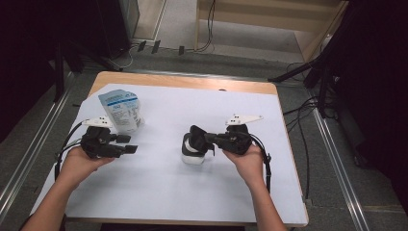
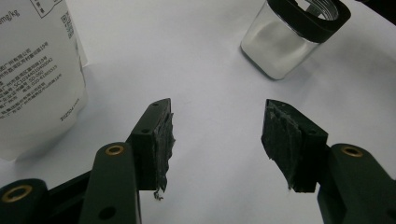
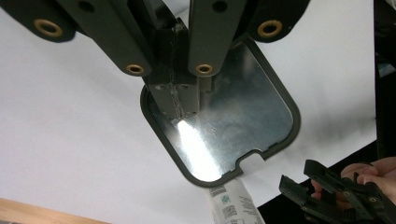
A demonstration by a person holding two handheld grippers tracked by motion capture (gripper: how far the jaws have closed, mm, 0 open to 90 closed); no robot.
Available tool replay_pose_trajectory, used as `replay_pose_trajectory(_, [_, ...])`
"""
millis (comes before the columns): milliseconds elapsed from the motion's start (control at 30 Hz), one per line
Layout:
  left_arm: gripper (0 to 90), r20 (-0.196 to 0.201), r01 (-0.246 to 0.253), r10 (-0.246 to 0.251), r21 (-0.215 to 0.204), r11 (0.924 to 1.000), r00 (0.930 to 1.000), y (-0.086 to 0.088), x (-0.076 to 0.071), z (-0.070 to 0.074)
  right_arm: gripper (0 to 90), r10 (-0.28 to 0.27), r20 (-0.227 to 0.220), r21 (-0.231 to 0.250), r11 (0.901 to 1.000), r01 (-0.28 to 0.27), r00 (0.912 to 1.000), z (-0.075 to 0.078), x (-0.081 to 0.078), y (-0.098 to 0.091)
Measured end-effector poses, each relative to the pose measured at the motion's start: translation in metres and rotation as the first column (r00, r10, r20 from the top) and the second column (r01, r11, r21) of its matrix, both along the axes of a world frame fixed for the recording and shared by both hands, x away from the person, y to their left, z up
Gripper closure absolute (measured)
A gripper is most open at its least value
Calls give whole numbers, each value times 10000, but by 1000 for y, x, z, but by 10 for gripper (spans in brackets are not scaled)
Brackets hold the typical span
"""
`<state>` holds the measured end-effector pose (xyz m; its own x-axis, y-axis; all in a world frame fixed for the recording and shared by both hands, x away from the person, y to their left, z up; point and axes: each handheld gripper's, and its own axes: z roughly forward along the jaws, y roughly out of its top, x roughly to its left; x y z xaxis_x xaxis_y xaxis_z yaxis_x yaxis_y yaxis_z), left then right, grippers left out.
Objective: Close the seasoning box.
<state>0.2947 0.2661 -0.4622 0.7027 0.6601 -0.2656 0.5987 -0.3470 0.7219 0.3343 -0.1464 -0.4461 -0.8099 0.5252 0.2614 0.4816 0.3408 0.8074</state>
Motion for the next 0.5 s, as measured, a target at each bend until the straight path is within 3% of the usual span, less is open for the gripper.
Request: replay_pose_trajectory(500, [441,-108,85,-85,-8,10000,9999,-1,0,-3,894,169,-145,-189,9997,-172,9998,-8,2,12])
